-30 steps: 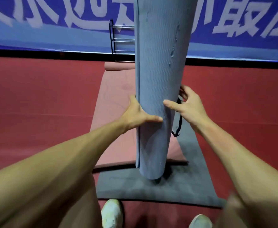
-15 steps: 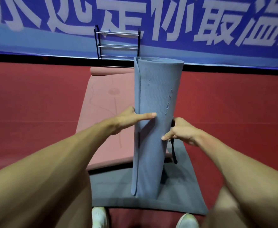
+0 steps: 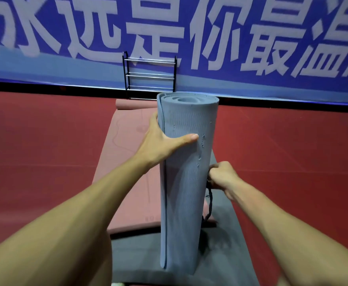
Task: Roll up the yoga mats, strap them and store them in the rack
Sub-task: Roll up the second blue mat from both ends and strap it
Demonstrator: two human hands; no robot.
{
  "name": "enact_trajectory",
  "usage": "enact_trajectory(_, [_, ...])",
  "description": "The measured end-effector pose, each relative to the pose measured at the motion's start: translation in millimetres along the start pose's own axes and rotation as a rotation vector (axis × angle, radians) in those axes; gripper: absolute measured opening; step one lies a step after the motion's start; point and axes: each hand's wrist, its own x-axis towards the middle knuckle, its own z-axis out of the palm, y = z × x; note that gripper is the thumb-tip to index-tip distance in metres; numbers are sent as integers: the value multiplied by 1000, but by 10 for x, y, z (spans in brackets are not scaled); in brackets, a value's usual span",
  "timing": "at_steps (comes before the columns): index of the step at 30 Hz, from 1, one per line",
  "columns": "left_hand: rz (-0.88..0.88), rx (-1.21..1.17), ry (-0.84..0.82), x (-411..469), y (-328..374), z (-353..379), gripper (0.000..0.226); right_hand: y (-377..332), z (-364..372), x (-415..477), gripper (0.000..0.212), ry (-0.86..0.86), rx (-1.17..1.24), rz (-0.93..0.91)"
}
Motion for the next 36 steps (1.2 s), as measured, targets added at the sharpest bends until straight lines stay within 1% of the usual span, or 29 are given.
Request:
enact_trajectory(3, [1, 19, 15, 17, 2, -49, 108, 21, 61, -15, 23, 114, 80, 9])
enact_trajectory(4, [-12, 13, 26, 24, -2, -77, 107, -15, 65, -57, 27, 127, 148, 13])
enact_trajectory(7, [-50, -11, 43, 46, -24, -157, 105, -100, -37, -66, 33, 197, 447, 20])
enact_trajectory(8, [-54, -27, 49, 41, -16, -175, 103, -129, -95, -47, 28, 194, 571, 47])
enact_trajectory(9, [-48, -40, 59, 44, -16, -192, 99, -164, -148, -36, 19, 157, 718, 93])
enact_trajectory(10, [-33, -43, 74, 42, -7, -204, 90, -212, -188, -52, 9, 100, 857, 143])
enact_trajectory(11, [-7, -40, 87, 42, 7, -217, 77, -243, -212, -75, 7, 49, 951, 187])
enact_trajectory(13, [32, -27, 93, 37, 28, -231, 55, -293, -212, -141, 9, -22, 1009, 226])
enact_trajectory(15, [53, -19, 70, 46, 41, -232, 48, -356, -165, -211, 9, -61, 1009, 213])
enact_trajectory(17, [61, -9, 60, 57, 35, -219, 52, -435, -148, -267, 5, -69, 938, 159])
enact_trajectory(18, [60, -4, 69, 56, 39, -207, 61, -479, -156, -294, 4, -59, 896, 118])
enact_trajectory(19, [59, 9, 79, 69, 35, -200, 75, -531, -175, -330, 6, -50, 884, 71])
enact_trajectory(21, [55, 45, 85, 102, 26, -186, 102, -652, -228, -455, 17, -88, 954, -32])
enact_trajectory(22, [56, 60, 80, 119, 21, -181, 109, -722, -262, -531, 26, -141, 1004, -91])
enact_trajectory(24, [52, 85, 71, 154, 17, -173, 115, -881, -325, -685, 43, -252, 1069, -199])
enact_trajectory(25, [52, 95, 69, 175, 10, -169, 117, -976, -343, -749, 46, -277, 1054, -247])
enact_trajectory(27, [60, 105, 66, 207, -2, -156, 118, -1175, -365, -804, 44, -241, 888, -332])
enact_trajectory(31, [56, 101, 59, 232, -12, -159, 120, -1556, -397, -787, 35, -65, 230, -491])
enact_trajectory(33, [51, 92, 55, 219, -21, -175, 119, -1684, -376, -739, 38, 15, 2, -552])
enact_trajectory(35, [51, 99, 53, 194, -24, -199, 117, -1764, -313, -680, 45, 58, -134, -628])
enact_trajectory(36, [54, 105, 48, 187, -25, -213, 116, -1784, -275, -652, 46, 44, -153, -645])
